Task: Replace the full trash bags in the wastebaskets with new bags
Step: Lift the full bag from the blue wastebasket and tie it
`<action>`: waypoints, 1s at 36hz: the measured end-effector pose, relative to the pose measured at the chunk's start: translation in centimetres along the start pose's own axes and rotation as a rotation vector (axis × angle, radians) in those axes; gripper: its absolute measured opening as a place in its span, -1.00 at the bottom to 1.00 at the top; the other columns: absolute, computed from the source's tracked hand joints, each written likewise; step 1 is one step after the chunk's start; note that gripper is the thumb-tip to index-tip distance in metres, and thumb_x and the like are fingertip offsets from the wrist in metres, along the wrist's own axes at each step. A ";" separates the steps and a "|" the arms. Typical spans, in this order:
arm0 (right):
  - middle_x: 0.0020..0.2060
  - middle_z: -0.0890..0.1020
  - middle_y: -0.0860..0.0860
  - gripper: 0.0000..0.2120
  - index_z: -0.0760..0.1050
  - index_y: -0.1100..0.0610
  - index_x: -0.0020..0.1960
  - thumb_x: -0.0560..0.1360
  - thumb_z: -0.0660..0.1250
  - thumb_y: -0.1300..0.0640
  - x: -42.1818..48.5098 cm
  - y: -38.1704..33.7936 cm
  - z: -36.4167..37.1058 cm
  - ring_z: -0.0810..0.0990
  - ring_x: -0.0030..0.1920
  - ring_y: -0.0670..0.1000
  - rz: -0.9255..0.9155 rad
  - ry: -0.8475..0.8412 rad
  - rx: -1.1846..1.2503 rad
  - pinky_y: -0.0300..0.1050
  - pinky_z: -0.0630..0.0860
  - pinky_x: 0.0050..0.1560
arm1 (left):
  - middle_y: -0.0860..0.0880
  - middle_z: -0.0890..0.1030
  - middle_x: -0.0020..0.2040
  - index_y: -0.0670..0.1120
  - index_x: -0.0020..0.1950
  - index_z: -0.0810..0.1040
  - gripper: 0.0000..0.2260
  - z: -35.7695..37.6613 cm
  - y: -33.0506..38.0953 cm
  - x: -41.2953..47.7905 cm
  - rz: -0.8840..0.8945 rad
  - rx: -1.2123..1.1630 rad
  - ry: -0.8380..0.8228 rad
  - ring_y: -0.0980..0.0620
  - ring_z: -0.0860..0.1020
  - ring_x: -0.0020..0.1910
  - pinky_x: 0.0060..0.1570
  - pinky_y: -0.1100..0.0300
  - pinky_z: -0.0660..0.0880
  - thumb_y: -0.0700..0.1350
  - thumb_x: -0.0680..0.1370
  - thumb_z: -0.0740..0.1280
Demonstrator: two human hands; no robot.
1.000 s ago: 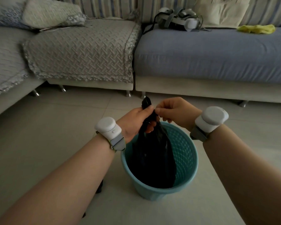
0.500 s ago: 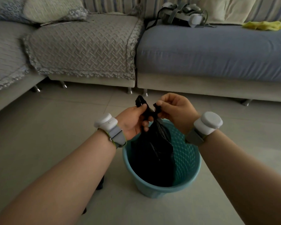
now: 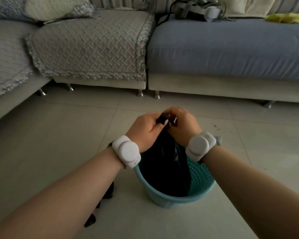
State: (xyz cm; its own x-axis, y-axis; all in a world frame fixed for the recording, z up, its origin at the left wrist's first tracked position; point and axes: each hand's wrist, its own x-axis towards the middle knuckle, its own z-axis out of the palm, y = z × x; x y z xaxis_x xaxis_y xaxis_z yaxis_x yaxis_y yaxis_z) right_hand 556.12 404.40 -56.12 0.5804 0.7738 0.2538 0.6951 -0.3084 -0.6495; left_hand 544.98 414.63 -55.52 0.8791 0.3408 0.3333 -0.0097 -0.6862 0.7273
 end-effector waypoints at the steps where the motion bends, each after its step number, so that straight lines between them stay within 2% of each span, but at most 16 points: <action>1: -0.08 0.55 0.07 -0.80 0.57 0.11 0.01 0.39 0.38 0.25 0.0 0.4 0.1 0.51 -0.15 0.03 -0.033 0.001 -0.035 -0.06 0.49 -0.13 | -0.08 0.60 -0.10 -0.18 -0.03 0.59 -0.72 0.1 -0.1 -0.2 0.043 0.004 0.001 0.09 0.50 -0.10 -0.06 0.26 0.40 -0.02 0.55 0.19; 4: -0.08 0.54 0.11 -0.88 0.58 0.20 -0.10 0.41 0.32 0.20 0.0 1.2 0.0 0.49 -0.07 0.15 -0.036 -0.018 -0.170 -0.02 0.45 -0.13 | 0.00 0.59 0.04 -0.14 0.09 0.60 -0.70 0.6 -0.6 -0.8 0.130 0.019 0.003 0.13 0.49 0.07 0.12 0.34 0.37 -0.03 0.52 0.19; 7: -0.17 0.57 0.13 -0.82 0.56 0.24 -0.17 0.38 0.22 0.16 0.0 1.5 -0.1 0.47 -0.12 0.13 0.021 0.000 -0.183 -0.06 0.39 -0.16 | -0.08 0.55 0.23 -0.18 0.17 0.57 -0.67 1.3 -1.2 -1.2 0.204 0.051 0.000 0.07 0.44 0.25 0.28 0.30 0.32 -0.09 0.50 0.18; 9: -0.23 0.60 0.06 -0.86 0.58 0.19 -0.17 0.41 0.24 0.26 0.0 1.4 -0.2 0.54 -0.21 0.01 0.075 -0.004 0.025 -0.13 0.45 -0.17 | -0.09 0.50 0.30 -0.19 0.12 0.59 -0.69 1.5 -1.5 -1.4 0.213 0.073 0.011 0.06 0.41 0.30 0.31 0.32 0.29 -0.11 0.49 0.17; 11: -0.32 0.61 -0.01 -0.75 0.56 0.11 -0.22 0.41 0.23 0.41 -0.2 1.1 -0.2 0.56 -0.34 -0.16 0.146 -0.052 0.306 -0.23 0.48 -0.25 | -0.06 0.47 0.34 -0.17 0.08 0.59 -0.70 1.5 -1.7 -1.5 0.197 0.086 0.028 0.09 0.40 0.31 0.30 0.40 0.28 -0.12 0.48 0.15; 13: -0.35 0.62 -0.01 -0.71 0.57 0.10 -0.21 0.43 0.22 0.44 -0.3 1.2 -0.2 0.58 -0.38 -0.14 0.221 -0.109 0.576 -0.24 0.51 -0.28 | -0.01 0.44 0.35 -0.17 0.08 0.59 -0.71 1.6 -1.9 -1.5 0.195 0.093 0.037 0.11 0.38 0.31 0.30 0.45 0.26 -0.14 0.47 0.16; 16: -0.36 0.66 0.04 -0.86 0.59 0.20 -0.18 0.44 0.29 0.36 -0.3 1.4 -0.3 0.62 -0.33 -0.03 0.305 -0.149 0.941 -0.20 0.57 -0.19 | -0.01 0.43 0.36 -0.16 0.10 0.59 -0.74 1.7 -2.1 -1.3 0.150 0.086 0.033 0.12 0.38 0.32 0.29 0.49 0.24 -0.19 0.48 0.20; 18: -0.39 0.65 0.04 -0.89 0.59 0.23 -0.20 0.47 0.32 0.30 -0.1 1.3 -0.5 0.62 -0.35 -0.03 0.337 -0.108 1.026 -0.22 0.57 -0.24 | -0.02 0.42 0.37 -0.16 0.07 0.60 -0.77 1.6 -2.2 -1.3 0.136 0.081 0.023 0.11 0.37 0.32 0.27 0.50 0.23 -0.18 0.50 0.21; 21: -0.41 0.64 0.03 -0.84 0.58 0.21 -0.23 0.51 0.30 0.27 0.2 1.6 -1.0 0.61 -0.36 -0.04 0.396 0.002 1.083 -0.22 0.57 -0.25 | -0.05 0.48 0.30 -0.13 0.02 0.60 -0.80 1.9 -2.0 -1.3 0.081 0.034 0.047 0.05 0.43 0.28 0.26 0.28 0.32 -0.13 0.53 0.21; 23: -0.38 0.64 0.02 -0.83 0.59 0.17 -0.23 0.52 0.31 0.21 0.5 2.4 -1.1 0.58 -0.35 -0.05 0.431 0.047 0.927 -0.21 0.53 -0.23 | -0.05 0.58 0.08 -0.07 -0.03 0.57 -0.80 1.8 -1.9 -1.3 -0.003 -0.057 0.103 0.04 0.51 0.13 0.15 0.21 0.40 -0.06 0.55 0.17; 25: -0.39 0.58 0.04 -0.80 0.58 0.17 -0.25 0.52 0.34 0.13 0.5 3.6 -1.4 0.50 -0.39 -0.04 0.456 0.070 0.578 -0.20 0.44 -0.30 | -0.04 0.59 -0.13 0.02 -0.21 0.50 -0.78 1.6 -2.3 -1.2 -0.067 -0.084 0.120 0.06 0.53 -0.06 0.00 0.22 0.40 0.00 0.56 0.13; 28: -0.51 0.41 0.03 -0.64 0.41 0.13 -0.43 0.51 0.34 0.07 -0.4 6.6 -2.0 0.35 -0.48 -0.01 0.489 0.041 0.044 -0.21 0.26 -0.44 | -0.04 0.53 -0.29 0.02 -0.37 0.46 -0.67 1.0 -4.0 -1.2 -0.322 0.086 -0.075 0.00 0.51 -0.26 -0.17 0.19 0.36 -0.03 0.59 0.15; 30: -0.50 0.44 0.06 -0.63 0.42 0.14 -0.41 0.52 0.32 0.04 -1.0 8.3 -2.1 0.36 -0.48 0.02 0.554 -0.003 -0.018 -0.20 0.27 -0.41 | -0.09 0.53 -0.27 -0.01 -0.37 0.47 -0.65 0.8 -5.4 -1.6 -0.529 0.283 -0.202 -0.09 0.51 -0.25 -0.18 0.14 0.37 -0.07 0.61 0.14; 32: -0.39 0.58 0.14 -0.69 0.49 0.17 -0.32 0.54 0.30 0.05 -1.3 8.5 -1.7 0.44 -0.41 0.05 0.586 0.033 0.210 -0.13 0.37 -0.34 | -0.13 0.59 -0.21 -0.04 -0.36 0.46 -0.66 0.9 -6.1 -1.7 -0.610 0.233 -0.175 -0.13 0.55 -0.17 -0.13 0.14 0.39 -0.07 0.61 0.13; 34: -0.29 0.66 0.16 -0.78 0.50 0.17 -0.21 0.58 0.22 0.14 -1.1 7.6 -1.6 0.57 -0.27 0.08 0.619 0.082 0.740 -0.06 0.49 -0.15 | -0.13 0.64 -0.13 -0.07 -0.37 0.43 -0.65 1.2 -5.8 -1.4 -0.597 -0.121 -0.020 -0.12 0.59 -0.01 0.11 0.14 0.42 -0.10 0.62 0.13; 36: -0.38 0.65 0.08 -0.78 0.46 0.19 -0.12 0.62 0.10 0.19 -1.0 6.2 -1.8 0.63 -0.24 0.08 0.566 -0.019 1.174 -0.06 0.54 -0.07 | -0.11 0.66 -0.20 -0.09 -0.36 0.38 -0.64 1.8 -4.5 -0.7 -0.559 -0.508 0.132 -0.13 0.59 0.03 0.22 0.08 0.42 -0.13 0.64 0.10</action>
State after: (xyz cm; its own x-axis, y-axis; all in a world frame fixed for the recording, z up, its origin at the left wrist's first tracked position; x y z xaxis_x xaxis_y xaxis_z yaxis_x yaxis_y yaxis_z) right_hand 560.64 400.72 -59.13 0.6559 0.7074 -0.2632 -0.4312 0.0650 -0.8999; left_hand 545.22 416.34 -60.09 0.7540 0.6459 -0.1194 0.1733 -0.0203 0.9847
